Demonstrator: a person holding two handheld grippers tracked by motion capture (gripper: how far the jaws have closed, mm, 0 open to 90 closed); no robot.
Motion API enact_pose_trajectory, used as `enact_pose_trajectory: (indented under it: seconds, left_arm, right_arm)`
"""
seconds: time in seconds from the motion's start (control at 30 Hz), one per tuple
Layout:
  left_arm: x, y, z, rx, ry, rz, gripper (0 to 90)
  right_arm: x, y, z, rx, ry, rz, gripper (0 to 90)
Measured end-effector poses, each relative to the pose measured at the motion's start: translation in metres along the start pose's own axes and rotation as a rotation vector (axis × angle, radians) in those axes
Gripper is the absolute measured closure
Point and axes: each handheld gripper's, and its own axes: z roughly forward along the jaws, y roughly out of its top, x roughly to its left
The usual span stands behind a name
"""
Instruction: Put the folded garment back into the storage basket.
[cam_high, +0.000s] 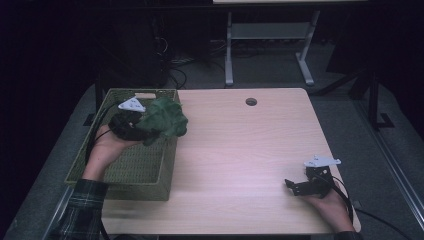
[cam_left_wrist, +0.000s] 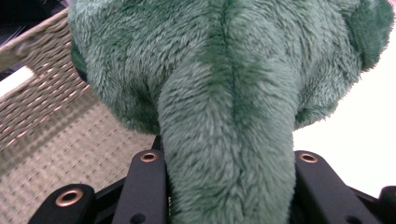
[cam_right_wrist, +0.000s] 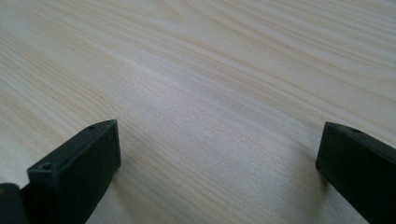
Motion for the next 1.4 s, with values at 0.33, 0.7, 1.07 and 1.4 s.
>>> enact_pose_trajectory:
  seconds: [0.33,0.7,1.07,1.4]
  left_arm:
    - [0.018,-0.019,-0.007,-0.005,0.052,-0.06,62.5]
    - [0.037,-0.051,0.005,0.013,0.086,-0.159,62.6]
    - [0.049,-0.076,0.02,0.062,0.108,-0.21,62.5]
    - [0.048,-0.087,0.039,0.136,0.105,-0.214,62.1]
  right_arm:
    - [0.0,0.0,0.0,0.0,0.001,0.0,0.0]
    - [0.0,0.0,0.0,0.0,0.001,0.0,0.0]
    - [0.0,0.0,0.0,0.0,0.001,0.0,0.0]
    - [0.0,0.0,0.0,-0.001,0.001,-0.001,0.0]
